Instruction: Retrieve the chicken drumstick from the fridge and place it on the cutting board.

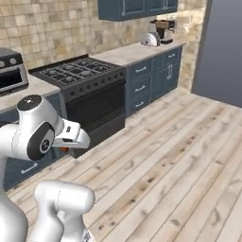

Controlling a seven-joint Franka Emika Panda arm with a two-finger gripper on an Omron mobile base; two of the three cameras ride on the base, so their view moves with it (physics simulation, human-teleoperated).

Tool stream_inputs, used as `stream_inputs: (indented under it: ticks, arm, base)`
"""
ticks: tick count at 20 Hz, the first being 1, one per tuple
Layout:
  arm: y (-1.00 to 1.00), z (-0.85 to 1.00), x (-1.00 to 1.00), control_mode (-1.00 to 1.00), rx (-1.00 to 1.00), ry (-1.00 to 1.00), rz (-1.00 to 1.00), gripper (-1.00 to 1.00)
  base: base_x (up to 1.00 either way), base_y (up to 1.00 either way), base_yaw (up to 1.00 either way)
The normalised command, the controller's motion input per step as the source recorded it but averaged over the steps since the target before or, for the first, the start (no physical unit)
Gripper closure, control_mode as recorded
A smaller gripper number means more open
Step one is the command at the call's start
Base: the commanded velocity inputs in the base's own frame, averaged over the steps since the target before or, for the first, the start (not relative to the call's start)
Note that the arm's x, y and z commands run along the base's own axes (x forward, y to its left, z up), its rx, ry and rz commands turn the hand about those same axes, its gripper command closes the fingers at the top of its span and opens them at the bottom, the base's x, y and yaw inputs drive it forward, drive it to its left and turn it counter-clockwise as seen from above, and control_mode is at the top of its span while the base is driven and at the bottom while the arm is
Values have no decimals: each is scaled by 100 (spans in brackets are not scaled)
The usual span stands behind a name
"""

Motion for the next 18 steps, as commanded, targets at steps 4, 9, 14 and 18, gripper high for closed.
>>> stream_inputs:
  ticks: [4,9,14,18]
  arm:
    - [0,0,0,100,0,0,0,100]
    - [0,0,0,100,0,0,0,100]
    - [0,0,0,100,0,0,0,100]
    - [0,0,0,100,0,0,0,100]
  base:
    - [2,30,72]
    - [6,15,65]
    - [31,-32,47]
    - [31,-69,42]
